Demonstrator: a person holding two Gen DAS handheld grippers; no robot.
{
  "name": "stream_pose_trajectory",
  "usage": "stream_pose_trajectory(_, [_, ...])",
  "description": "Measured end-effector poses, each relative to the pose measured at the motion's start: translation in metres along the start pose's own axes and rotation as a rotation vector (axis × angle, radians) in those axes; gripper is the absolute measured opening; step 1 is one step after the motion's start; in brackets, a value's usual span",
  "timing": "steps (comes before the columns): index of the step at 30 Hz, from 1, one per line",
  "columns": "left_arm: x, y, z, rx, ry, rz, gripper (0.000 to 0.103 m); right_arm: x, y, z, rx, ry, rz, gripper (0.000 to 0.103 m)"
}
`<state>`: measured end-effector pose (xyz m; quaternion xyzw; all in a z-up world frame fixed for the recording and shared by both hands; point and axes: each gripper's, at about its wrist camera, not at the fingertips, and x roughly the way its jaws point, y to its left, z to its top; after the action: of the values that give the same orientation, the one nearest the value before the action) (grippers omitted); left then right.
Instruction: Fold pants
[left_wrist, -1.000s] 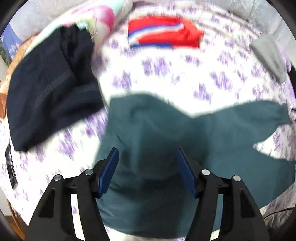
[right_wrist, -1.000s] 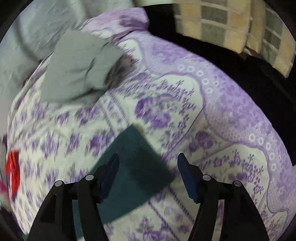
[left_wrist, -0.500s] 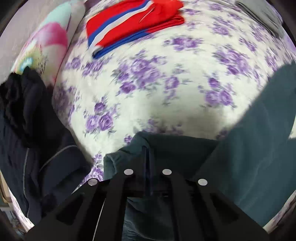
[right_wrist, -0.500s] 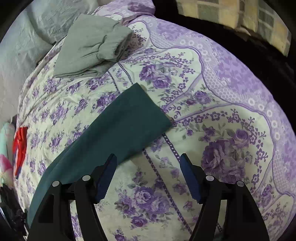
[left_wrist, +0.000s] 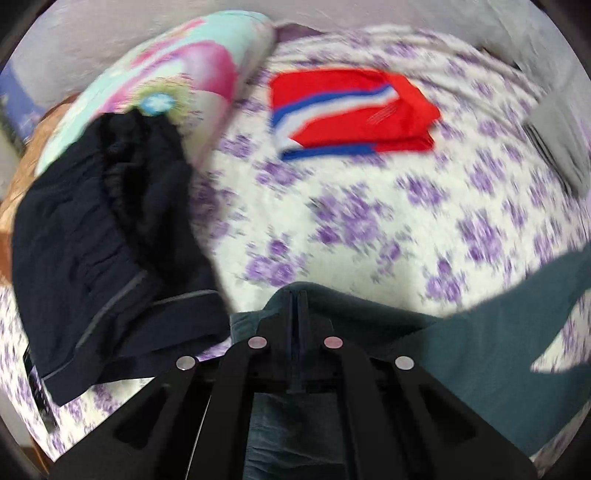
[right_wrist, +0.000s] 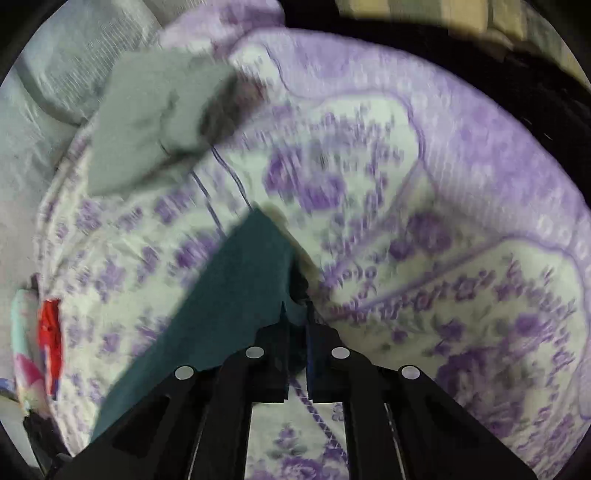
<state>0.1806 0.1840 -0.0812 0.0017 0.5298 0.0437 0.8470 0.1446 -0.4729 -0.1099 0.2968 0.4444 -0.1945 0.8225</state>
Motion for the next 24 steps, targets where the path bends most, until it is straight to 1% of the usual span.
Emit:
stream_pose_trajectory(2, [-0.01,0.014,0.003,-0.079,-0.036,0.001,0.001,-0.024,-0.001,0.006,-0.016,-0.047,0.025,0.006])
stream_pose_trajectory(4, [-0.013,0.025,0.006,-0.145,-0.047,-0.009,0.001,-0.044,-0.009,0.009,-0.028,-0.049,0.006,0.006])
stream_pose_trajectory(5, [-0.012,0.027,0.006,-0.155,-0.044,-0.005,0.001,-0.051,-0.014,0.008,-0.048,-0.041,0.005,0.007])
stream_pose_trajectory(6, [-0.008,0.027,0.006,-0.152,-0.042,0.021,0.001,-0.051,-0.017,0.006,-0.066,-0.026,0.004,0.008])
stream_pose_trajectory(7, [-0.006,0.026,0.006,-0.14,-0.043,0.048,0.001,-0.047,-0.02,0.004,-0.083,-0.004,-0.007,0.015])
stream_pose_trajectory(8, [0.004,0.024,0.008,-0.124,-0.028,0.074,0.001,-0.041,-0.027,0.001,-0.089,0.019,-0.037,0.026])
stream_pose_trajectory(9, [0.012,0.022,0.009,-0.12,-0.012,0.079,0.001,-0.031,-0.038,-0.005,-0.073,0.047,-0.112,0.054])
stream_pose_trajectory(10, [0.019,0.021,0.009,-0.114,0.004,0.091,0.001,-0.025,-0.044,-0.007,-0.05,0.061,-0.177,0.059])
stream_pose_trajectory(11, [0.026,0.018,0.01,-0.098,0.032,0.129,0.001,-0.023,-0.051,-0.008,-0.027,0.064,-0.228,0.059])
stream_pose_trajectory(12, [0.025,0.017,0.01,-0.096,0.033,0.126,0.001,-0.027,-0.054,-0.009,-0.005,0.039,-0.242,0.059])
stream_pose_trajectory(13, [0.023,0.016,0.01,-0.099,0.022,0.103,0.001,-0.035,-0.052,-0.009,-0.004,-0.001,-0.242,0.059])
stream_pose_trajectory(14, [0.015,0.013,0.01,-0.093,0.001,0.069,0.002,-0.042,-0.046,-0.009,-0.023,-0.042,-0.247,0.059])
stream_pose_trajectory(15, [0.011,0.009,0.011,-0.073,-0.009,0.057,0.005,-0.048,-0.034,-0.009,-0.071,-0.083,-0.247,0.059])
stream_pose_trajectory(16, [0.009,0.004,0.01,-0.038,-0.015,0.052,0.011,-0.051,-0.022,-0.008,-0.122,-0.103,-0.223,0.059])
stream_pose_trajectory(17, [0.008,-0.001,0.009,-0.003,-0.017,0.046,0.016,-0.051,-0.015,-0.006,-0.144,-0.104,-0.202,0.059])
stream_pose_trajectory(18, [0.008,-0.004,0.009,0.022,-0.016,0.044,0.024,-0.046,-0.003,-0.004,-0.178,-0.084,-0.152,0.059])
stream_pose_trajectory(19, [0.01,-0.008,0.009,0.058,-0.01,0.054,0.028,-0.041,0.008,-0.002,-0.203,-0.062,-0.11,0.059])
stream_pose_trajectory(20, [0.012,-0.01,0.008,0.072,-0.005,0.059,0.029,-0.032,0.023,-0.002,-0.247,-0.031,-0.072,0.059])
stream_pose_trajectory(21, [0.014,-0.012,0.006,0.08,0.004,0.053,0.029,-0.024,0.037,-0.005,-0.288,-0.001,-0.055,0.059])
stream_pose_trajectory(23, [0.02,-0.013,0.001,0.08,0.032,0.016,0.032,-0.001,0.074,-0.019,-0.411,0.104,0.008,0.059])
stream_pose_trajectory(24, [0.022,-0.013,-0.001,0.084,0.044,0.006,0.036,0.004,0.088,-0.028,-0.468,0.134,0.033,0.059])
